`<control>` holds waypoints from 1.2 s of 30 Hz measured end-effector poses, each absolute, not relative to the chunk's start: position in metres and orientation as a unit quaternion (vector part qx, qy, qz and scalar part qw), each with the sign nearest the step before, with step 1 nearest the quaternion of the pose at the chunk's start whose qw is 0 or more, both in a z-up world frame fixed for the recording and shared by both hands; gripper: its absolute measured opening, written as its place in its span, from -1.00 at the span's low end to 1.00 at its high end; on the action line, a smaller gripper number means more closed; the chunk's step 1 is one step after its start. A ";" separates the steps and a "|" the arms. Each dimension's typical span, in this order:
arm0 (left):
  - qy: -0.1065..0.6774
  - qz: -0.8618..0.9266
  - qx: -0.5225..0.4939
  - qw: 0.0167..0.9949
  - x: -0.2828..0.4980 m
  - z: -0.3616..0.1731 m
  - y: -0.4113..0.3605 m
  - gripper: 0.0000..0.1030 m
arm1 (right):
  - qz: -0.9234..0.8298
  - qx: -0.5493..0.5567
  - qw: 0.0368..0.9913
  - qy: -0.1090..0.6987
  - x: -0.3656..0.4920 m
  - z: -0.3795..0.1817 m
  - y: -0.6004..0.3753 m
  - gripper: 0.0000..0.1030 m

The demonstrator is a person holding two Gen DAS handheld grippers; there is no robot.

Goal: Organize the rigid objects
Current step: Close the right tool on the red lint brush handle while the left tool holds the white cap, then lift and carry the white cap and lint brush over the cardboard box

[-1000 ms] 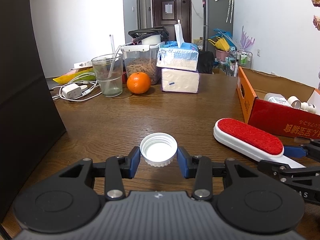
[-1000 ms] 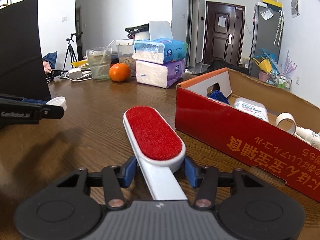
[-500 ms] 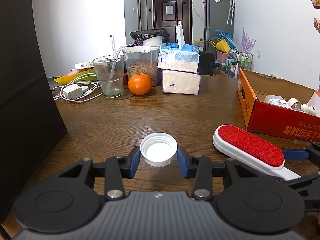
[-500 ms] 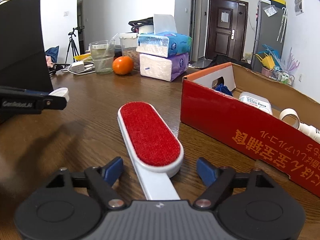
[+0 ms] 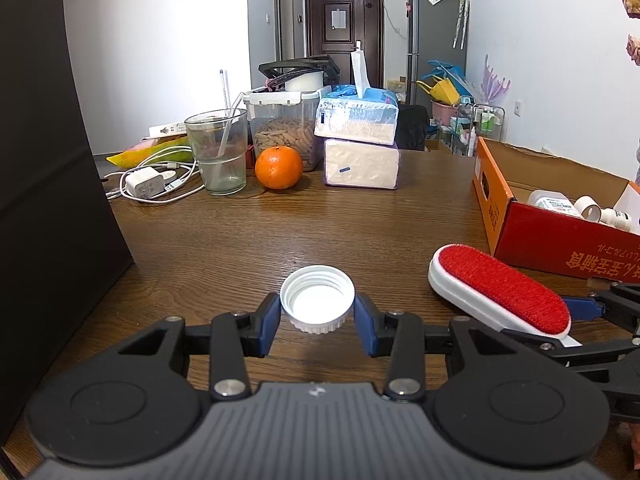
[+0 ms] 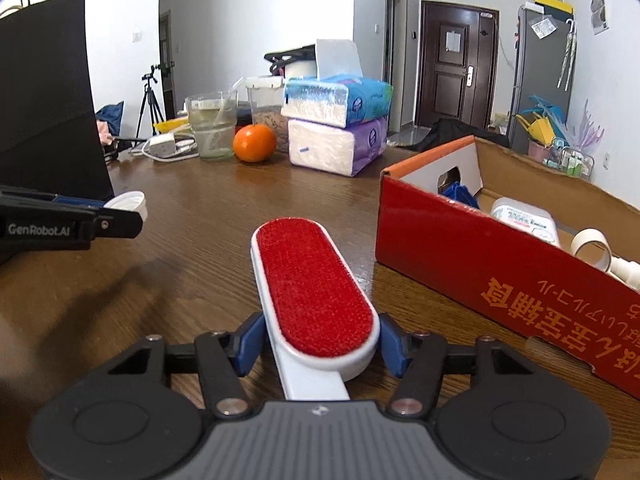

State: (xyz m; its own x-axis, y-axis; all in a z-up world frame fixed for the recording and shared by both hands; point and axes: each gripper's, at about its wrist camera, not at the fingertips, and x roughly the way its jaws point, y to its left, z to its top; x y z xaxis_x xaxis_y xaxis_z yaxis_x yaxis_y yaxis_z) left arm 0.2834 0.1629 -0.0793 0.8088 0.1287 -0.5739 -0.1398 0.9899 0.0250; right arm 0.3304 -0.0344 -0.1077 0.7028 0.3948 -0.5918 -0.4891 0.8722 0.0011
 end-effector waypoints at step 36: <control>0.294 0.017 0.012 0.956 0.254 -0.078 0.101 -0.21 | 0.197 -0.053 0.948 0.243 0.227 -0.065 -0.120 0.15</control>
State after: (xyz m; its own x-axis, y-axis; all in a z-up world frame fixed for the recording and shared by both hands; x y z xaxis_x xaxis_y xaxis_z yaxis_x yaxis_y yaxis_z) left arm 0.2539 0.1014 -0.0776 0.8264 0.0391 -0.5618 -0.0244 0.9991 0.0336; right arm 0.2271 -0.1200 -0.0654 0.8042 0.3478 -0.4819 -0.3989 0.9170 -0.0040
